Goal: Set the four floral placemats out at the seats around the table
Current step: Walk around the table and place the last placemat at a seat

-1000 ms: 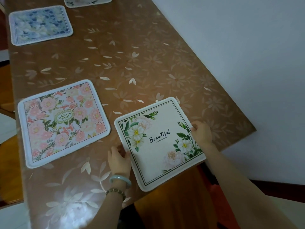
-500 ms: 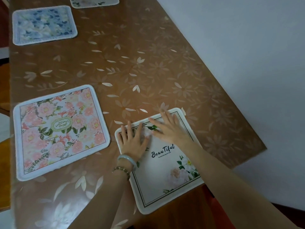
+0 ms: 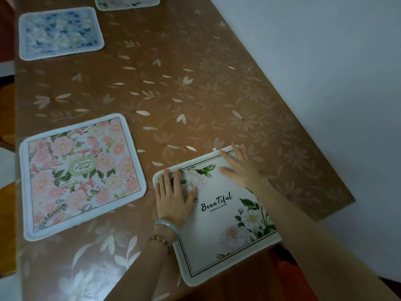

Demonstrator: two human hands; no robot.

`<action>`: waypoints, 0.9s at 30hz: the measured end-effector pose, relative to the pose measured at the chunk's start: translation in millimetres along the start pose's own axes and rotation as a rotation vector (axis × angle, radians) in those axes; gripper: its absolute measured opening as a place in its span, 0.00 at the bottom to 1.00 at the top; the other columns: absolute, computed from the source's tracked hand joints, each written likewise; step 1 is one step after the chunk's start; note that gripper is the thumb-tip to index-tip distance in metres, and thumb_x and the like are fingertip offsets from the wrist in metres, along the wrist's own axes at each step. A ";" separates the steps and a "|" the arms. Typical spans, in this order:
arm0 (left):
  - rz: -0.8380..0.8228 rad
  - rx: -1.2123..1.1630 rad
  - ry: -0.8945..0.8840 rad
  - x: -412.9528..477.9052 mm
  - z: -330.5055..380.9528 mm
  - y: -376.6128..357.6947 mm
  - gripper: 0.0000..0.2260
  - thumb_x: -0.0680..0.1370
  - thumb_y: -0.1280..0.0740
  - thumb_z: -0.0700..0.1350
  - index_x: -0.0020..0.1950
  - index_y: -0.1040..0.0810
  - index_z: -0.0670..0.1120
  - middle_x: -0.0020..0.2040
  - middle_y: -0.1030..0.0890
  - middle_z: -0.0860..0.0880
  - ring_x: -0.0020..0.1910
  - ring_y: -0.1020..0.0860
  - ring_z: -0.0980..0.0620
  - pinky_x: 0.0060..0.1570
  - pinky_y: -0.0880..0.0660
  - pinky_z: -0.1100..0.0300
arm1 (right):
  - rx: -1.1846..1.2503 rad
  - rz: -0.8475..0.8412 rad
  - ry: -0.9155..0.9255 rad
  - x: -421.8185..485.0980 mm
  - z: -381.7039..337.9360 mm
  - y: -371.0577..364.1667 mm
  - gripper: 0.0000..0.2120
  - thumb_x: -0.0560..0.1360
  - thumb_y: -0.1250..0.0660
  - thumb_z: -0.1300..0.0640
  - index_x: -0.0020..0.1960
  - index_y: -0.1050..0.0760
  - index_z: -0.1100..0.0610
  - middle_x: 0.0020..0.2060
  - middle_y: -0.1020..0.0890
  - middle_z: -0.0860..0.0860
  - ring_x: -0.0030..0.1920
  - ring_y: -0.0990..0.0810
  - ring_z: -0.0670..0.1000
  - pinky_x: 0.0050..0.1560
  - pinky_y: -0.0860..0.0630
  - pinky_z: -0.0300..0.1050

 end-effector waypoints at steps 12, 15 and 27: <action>-0.097 0.092 0.046 -23.1 3.7 -3.3 0.37 0.77 0.55 0.63 0.78 0.56 0.40 0.77 0.57 0.34 0.77 0.58 0.39 0.75 0.61 0.50 | -0.045 -0.013 -0.120 -14.2 22.8 -10.4 0.31 0.79 0.49 0.37 0.77 0.51 0.45 0.78 0.57 0.51 0.77 0.62 0.58 0.74 0.59 0.62; -0.135 0.067 0.030 -48.7 9.1 -4.2 0.37 0.78 0.57 0.65 0.78 0.57 0.40 0.77 0.58 0.34 0.77 0.59 0.39 0.75 0.61 0.49 | 0.115 -0.025 -0.119 -47.8 21.8 -32.8 0.32 0.78 0.46 0.38 0.78 0.53 0.45 0.79 0.57 0.51 0.77 0.61 0.58 0.74 0.55 0.59; -0.174 0.100 -0.053 -132.7 31.6 -21.6 0.39 0.79 0.61 0.63 0.71 0.33 0.34 0.68 0.36 0.25 0.69 0.36 0.26 0.68 0.40 0.37 | -0.059 0.154 -0.110 -152.3 31.3 -81.0 0.33 0.79 0.44 0.39 0.78 0.46 0.54 0.76 0.45 0.62 0.76 0.47 0.65 0.74 0.48 0.59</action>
Point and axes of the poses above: each hand's wrist, its own x-axis towards the middle knuckle, its own y-axis out of the back of the hand, z = x × y, the point moved 3 cm from there along x, towards the middle knuckle
